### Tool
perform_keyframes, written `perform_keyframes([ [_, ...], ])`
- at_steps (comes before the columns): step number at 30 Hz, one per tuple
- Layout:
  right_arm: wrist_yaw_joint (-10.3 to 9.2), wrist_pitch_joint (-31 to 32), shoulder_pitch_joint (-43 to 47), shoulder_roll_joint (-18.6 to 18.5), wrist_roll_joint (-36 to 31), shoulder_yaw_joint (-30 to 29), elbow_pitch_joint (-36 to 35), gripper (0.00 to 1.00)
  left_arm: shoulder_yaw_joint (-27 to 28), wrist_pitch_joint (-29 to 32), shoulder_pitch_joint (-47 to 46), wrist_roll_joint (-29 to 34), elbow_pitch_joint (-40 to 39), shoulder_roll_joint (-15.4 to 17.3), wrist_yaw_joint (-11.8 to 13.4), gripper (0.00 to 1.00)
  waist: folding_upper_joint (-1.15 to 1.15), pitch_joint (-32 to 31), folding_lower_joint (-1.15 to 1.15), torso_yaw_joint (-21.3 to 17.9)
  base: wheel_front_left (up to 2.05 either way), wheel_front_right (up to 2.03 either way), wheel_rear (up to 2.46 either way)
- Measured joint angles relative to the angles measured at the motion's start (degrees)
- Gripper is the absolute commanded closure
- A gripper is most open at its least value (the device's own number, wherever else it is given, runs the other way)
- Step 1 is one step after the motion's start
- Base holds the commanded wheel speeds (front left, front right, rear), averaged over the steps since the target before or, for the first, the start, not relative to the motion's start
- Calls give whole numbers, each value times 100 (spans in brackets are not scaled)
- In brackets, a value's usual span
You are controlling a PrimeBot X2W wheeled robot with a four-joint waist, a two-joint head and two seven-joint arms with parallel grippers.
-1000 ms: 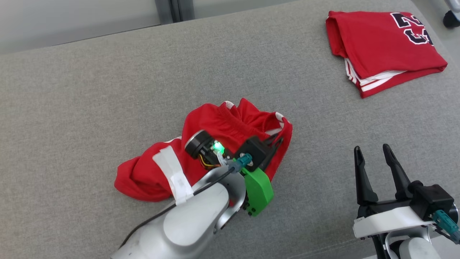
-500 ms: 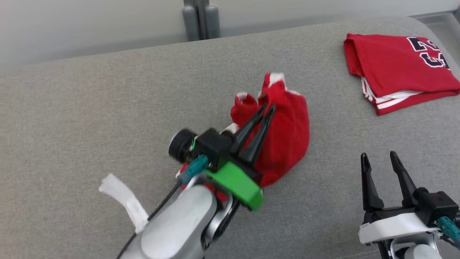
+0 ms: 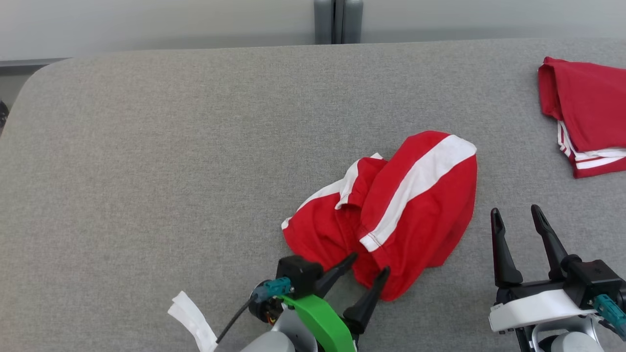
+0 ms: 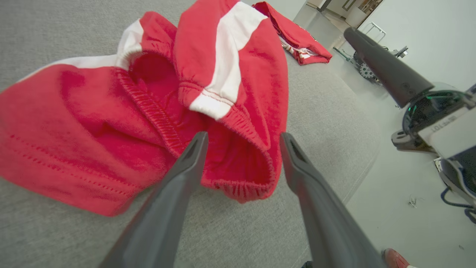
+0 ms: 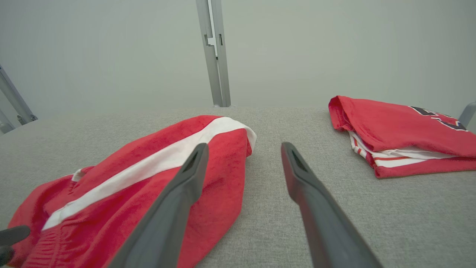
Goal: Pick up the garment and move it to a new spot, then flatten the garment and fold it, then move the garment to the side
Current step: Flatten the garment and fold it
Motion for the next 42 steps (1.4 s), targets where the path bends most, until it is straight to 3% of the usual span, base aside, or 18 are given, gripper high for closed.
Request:
perform_keyframes([
  [7, 0, 0, -5, -5, -10, 70, 11, 0, 599, 605, 0, -1255, 42, -175, 142, 0, 0, -46, 0, 5, 0, 0, 0],
  [17, 0, 0, -7, -23, -9, 78, -2, 0, 780, 806, -154, -1781, 316, -255, 162, 2, 0, -14, 0, -276, 0, 0, 0],
  [19, 0, 0, -7, -34, -9, 65, -9, 0, 773, 800, -183, -1802, 358, -259, 136, 33, 0, -4, 0, -319, 0, 0, 0],
  [20, 0, 0, -6, -35, -9, 59, -11, 0, 762, 809, -211, -1842, 388, -260, 112, 60, 0, -1, 0, -339, 0, 0, 0],
  [21, 0, 0, -6, -37, -9, 58, -10, 0, 761, 805, -230, -1869, 409, -264, 107, 69, 0, -1, 0, -355, 0, 0, 0],
  [22, 0, 0, -5, -38, -9, 58, -10, 0, 760, 795, -236, -1884, 425, -267, 99, 100, 0, -3, 0, -366, 0, 0, 0],
  [30, 0, 0, 62, -42, -9, -9, -20, 0, 692, 720, -258, -2017, 503, -272, -62, 100, 0, -96, 0, -309, 0, 0, 0],
  [32, 0, 0, 80, -48, -9, -26, -29, 0, 704, 659, -238, -2007, 357, -144, -113, 100, 0, -125, 0, -247, 0, 0, 0],
  [35, 0, 0, 168, -66, -5, -45, -27, 0, 747, 597, -98, -1873, 62, 334, -80, 100, 0, -167, 0, -133, 0, 0, 0],
  [38, 0, 0, 187, -104, 14, -20, -25, 0, 802, 577, 172, -1644, -387, 1039, 123, 100, 0, -209, 0, 11, 0, 0, 0],
  [42, 0, 0, 197, -198, 108, 89, 14, 0, 889, 664, 511, -1562, -1068, 1725, 348, 100, 0, -243, 0, 202, 0, 0, 0],
])
